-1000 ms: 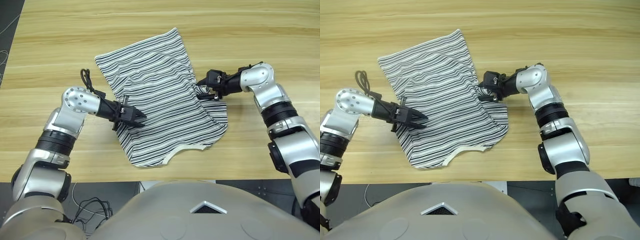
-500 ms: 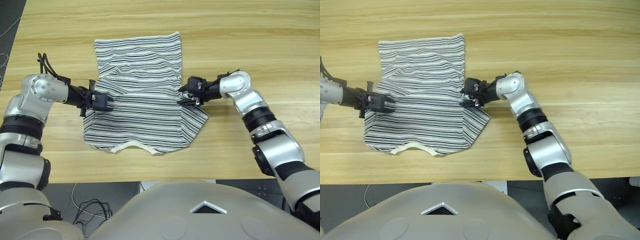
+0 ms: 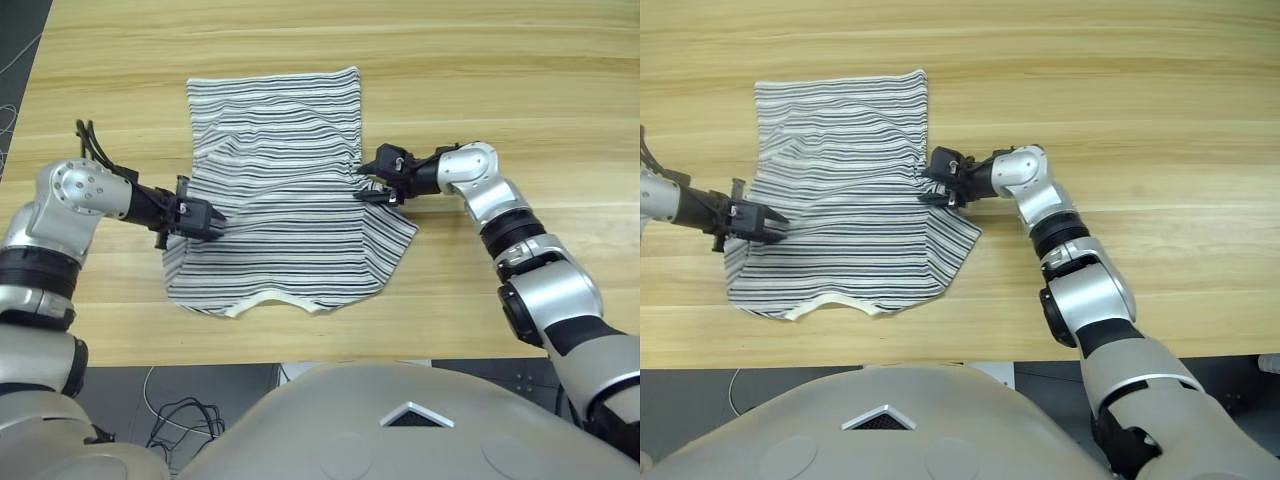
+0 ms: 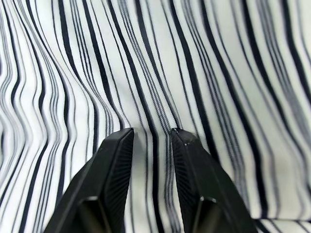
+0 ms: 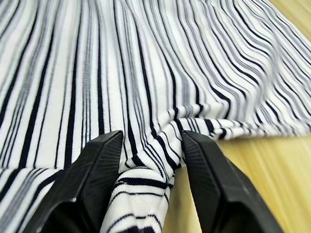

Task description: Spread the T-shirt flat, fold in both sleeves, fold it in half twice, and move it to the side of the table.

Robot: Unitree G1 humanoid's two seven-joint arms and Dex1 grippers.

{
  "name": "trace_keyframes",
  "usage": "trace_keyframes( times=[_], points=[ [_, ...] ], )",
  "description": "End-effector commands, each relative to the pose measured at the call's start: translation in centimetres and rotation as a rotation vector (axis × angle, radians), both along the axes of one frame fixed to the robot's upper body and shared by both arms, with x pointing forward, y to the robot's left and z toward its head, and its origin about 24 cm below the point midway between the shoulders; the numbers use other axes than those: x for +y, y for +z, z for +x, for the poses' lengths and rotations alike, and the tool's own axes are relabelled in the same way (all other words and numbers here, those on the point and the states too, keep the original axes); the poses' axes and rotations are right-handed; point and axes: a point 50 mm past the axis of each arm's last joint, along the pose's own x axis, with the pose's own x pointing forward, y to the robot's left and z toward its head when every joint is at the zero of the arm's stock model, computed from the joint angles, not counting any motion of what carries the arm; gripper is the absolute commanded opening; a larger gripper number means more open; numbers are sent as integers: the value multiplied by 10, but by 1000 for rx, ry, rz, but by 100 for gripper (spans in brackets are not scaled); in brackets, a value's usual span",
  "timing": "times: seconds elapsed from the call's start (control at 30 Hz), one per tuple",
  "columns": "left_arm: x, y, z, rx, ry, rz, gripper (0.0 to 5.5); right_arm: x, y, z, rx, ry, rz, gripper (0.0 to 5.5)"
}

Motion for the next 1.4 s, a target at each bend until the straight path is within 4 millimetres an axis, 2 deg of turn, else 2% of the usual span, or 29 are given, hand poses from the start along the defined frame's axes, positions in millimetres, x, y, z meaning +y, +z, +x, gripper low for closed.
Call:
trace_keyframes(
  times=[0.03,0.17,0.33,0.43,0.5,0.57,0.63,0.77,0.87,0.97,1.23,1.3,1.4],
  points=[
    [-20,47,5,-55,-43,-174,145,-46,14,7,-40,-51,-98,223],
    [-13,52,11,-106,21,-180,145,-56,20,8,-51,-57,-115,223],
    [-3,61,19,-170,64,-183,145,-54,19,1,-40,-23,-113,223],
    [4,69,14,-153,99,-222,145,-51,23,-1,-51,-13,-88,223],
    [19,69,4,-41,211,-290,145,-51,30,0,-73,-24,-69,223],
    [37,63,-8,91,362,-382,145,-49,35,1,-91,-35,-51,223],
    [52,50,-24,204,495,-450,145,-46,37,1,-99,-39,-37,223],
    [74,29,-51,319,665,-474,201,-48,37,-2,-98,-50,-32,228],
    [75,17,-45,371,712,-478,240,-65,33,-11,-92,-111,-31,228],
    [72,-3,-37,410,747,-444,240,-77,30,-19,-88,-154,-34,228],
    [89,-25,-38,461,883,-414,240,-78,29,-23,-81,-154,-50,228],
    [93,-26,-40,455,901,-418,240,-78,28,-23,-78,-149,-53,228],
    [102,-9,-38,415,906,-512,240,-77,28,-23,-75,-146,-56,228]
  ],
)
